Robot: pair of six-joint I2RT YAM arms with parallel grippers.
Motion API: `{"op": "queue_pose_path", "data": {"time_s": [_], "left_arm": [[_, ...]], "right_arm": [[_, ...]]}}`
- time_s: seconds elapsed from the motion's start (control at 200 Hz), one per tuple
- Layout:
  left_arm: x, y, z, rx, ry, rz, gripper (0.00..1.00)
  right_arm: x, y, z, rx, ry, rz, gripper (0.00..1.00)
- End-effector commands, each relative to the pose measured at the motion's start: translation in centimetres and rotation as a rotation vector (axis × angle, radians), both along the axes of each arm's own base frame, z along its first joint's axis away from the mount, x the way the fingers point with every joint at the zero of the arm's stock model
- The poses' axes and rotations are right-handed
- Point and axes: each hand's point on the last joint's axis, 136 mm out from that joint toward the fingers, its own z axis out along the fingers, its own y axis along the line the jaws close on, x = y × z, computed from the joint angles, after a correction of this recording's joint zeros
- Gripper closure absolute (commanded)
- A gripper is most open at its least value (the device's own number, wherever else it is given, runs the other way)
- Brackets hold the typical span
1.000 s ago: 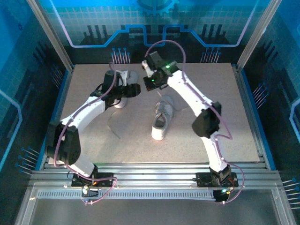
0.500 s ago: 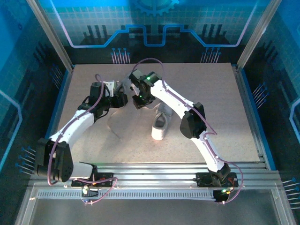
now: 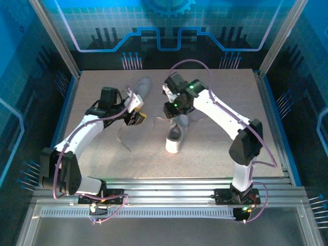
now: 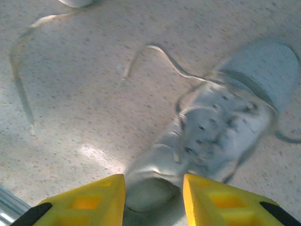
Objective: Tie the shoes
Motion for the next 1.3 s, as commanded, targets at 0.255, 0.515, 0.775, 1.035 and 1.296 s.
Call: {"op": "queue_pose_path", "data": {"time_s": [0.255,0.515,0.775,1.035,1.296], "left_arm": [[4.0,-3.0,-7.0,0.355,-0.137,-0.442,0.56],[4.0,-3.7,-9.4,0.362,-0.142,-0.384,0.48],[3.5,-2.9,-9.9,0.351,-0.123,-0.353,0.48],[4.2,-2.5,-9.9,0.351,-0.159,-0.378,0.46],[3.0,-2.9,-10.0,0.387,-0.220,-0.504,0.43]], "right_arm": [[-3.7,-4.9,-2.2,0.095,0.089,-0.133,0.61],[-4.9,-4.6,-5.4,0.067,0.165,-0.186,0.54],[-4.0,-4.3,-9.2,0.012,0.218,-0.184,0.53],[-5.2,-2.7,-11.1,-0.003,0.259,-0.135,0.61],[-5.4,-5.1,-9.5,-0.136,0.208,-0.004,0.97]]}}
